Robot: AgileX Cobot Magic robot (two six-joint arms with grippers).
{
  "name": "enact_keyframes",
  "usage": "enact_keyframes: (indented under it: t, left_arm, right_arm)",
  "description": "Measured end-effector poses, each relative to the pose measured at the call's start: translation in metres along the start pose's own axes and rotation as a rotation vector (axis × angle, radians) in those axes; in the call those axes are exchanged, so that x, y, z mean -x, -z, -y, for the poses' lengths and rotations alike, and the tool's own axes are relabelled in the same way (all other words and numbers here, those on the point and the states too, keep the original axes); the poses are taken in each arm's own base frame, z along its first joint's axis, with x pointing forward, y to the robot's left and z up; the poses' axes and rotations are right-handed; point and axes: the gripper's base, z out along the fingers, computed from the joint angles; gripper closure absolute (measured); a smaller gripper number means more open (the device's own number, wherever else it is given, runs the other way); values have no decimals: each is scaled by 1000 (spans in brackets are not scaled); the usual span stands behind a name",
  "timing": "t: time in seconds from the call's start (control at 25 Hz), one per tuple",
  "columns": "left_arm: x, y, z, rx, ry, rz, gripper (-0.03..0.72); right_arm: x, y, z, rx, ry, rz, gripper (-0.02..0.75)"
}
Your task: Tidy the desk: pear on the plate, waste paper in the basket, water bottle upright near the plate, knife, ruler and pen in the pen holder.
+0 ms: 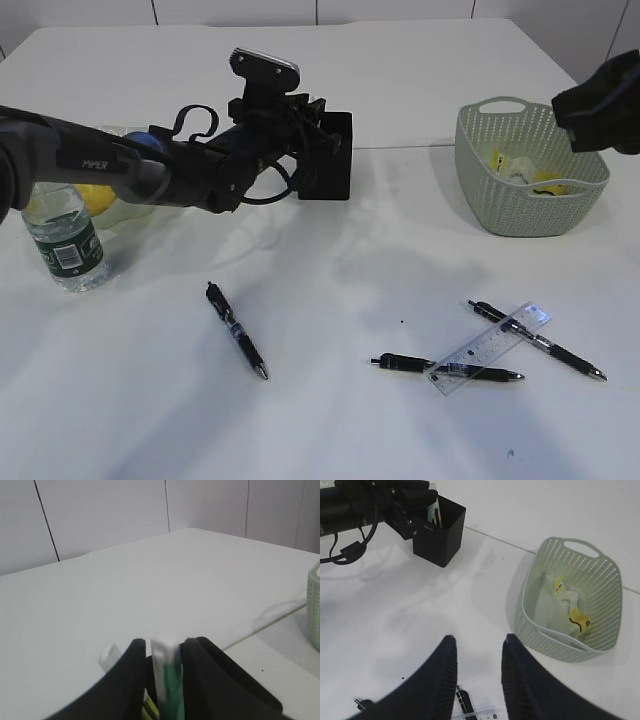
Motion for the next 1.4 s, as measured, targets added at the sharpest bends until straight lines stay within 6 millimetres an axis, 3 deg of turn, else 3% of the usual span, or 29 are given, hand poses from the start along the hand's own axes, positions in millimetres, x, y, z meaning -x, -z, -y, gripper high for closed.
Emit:
enact_keyframes:
  t: [0.56,1.08,1.4]
  left_arm:
    - [2,1,0,-3,4,-49,466]
    - [35,10,-2,-15,6,-225,454]
    - [70,19,-11,-5,-2,-219,453]
  right_arm:
    - [0,0,0,1,-2,2,477]
    - [0,0,0,1,-2,2,477]
    - [0,0,0,1,-2,2,477]
